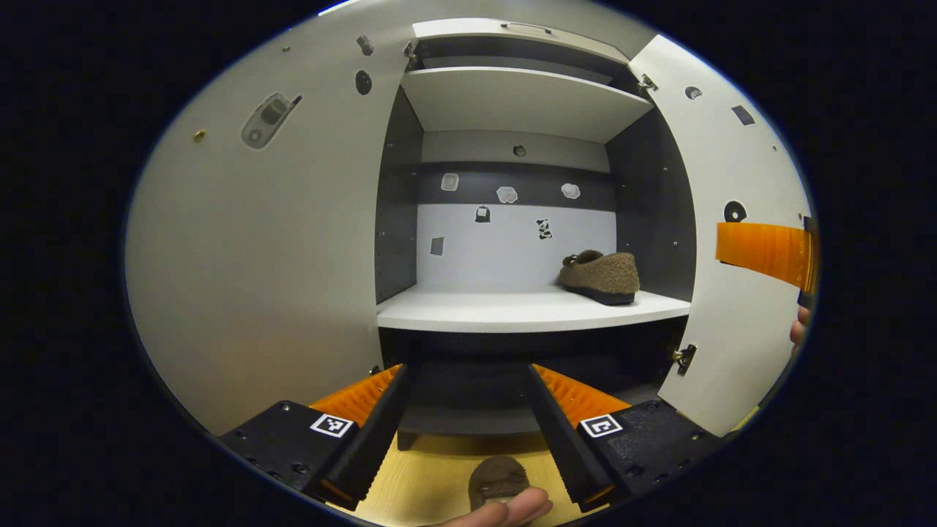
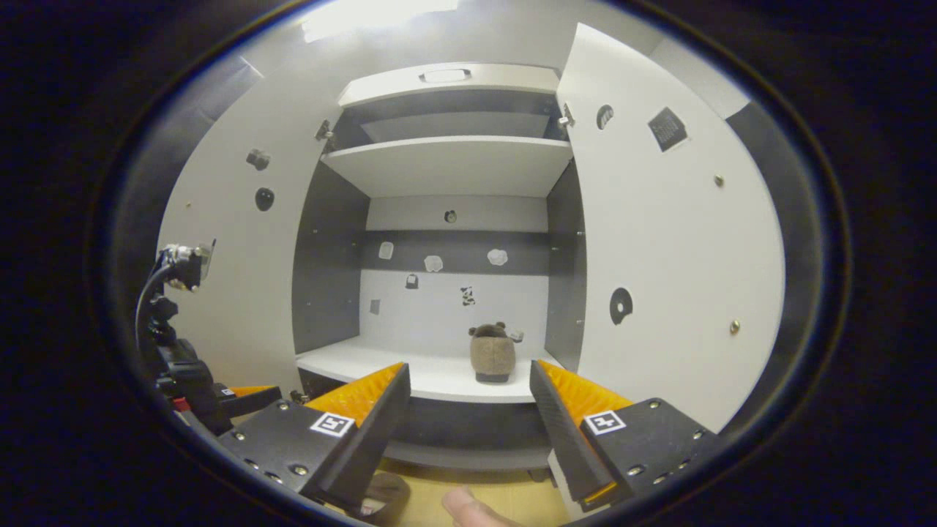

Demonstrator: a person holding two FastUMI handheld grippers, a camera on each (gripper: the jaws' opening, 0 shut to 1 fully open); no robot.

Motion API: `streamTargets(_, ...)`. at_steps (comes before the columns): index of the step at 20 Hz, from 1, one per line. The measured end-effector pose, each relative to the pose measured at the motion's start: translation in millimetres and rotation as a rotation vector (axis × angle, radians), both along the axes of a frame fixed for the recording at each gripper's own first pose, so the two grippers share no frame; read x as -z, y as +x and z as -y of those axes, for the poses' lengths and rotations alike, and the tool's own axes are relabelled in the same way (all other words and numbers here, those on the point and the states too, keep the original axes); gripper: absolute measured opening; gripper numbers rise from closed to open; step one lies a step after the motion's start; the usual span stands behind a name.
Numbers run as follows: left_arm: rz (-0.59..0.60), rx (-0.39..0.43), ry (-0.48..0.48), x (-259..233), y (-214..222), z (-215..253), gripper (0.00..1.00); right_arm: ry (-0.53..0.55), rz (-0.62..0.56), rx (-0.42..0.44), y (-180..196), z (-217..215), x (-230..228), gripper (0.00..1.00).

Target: Grab one shoe with the right hand and put it into the shoe cabinet, grab the other shoe with the left hand and put it into the shoe cabinet; then close the right door with the right hand and the left door with the left hand.

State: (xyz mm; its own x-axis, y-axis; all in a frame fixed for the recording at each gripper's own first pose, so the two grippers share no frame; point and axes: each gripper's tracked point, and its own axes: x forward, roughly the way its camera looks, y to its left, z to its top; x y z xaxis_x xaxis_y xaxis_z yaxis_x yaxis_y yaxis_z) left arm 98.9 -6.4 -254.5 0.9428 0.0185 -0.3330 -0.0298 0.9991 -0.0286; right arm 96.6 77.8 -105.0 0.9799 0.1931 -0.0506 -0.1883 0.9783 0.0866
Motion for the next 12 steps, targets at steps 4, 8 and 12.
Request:
streamTargets(4,-0.068,0.023,-0.013,44.6,-20.0,-3.4,0.97,0.027,0.052,0.005,-28.4,3.4,16.7,0.98)
streamTargets(8,-0.099,0.057,-0.023,77.1,-34.8,2.5,0.97,0.064,0.04,-0.035,-47.4,-0.5,33.7,0.99)
streamTargets(12,-0.177,0.082,-0.05,123.9,-59.4,10.1,0.97,0.085,0.049,-0.036,-59.2,5.7,46.2,0.98)
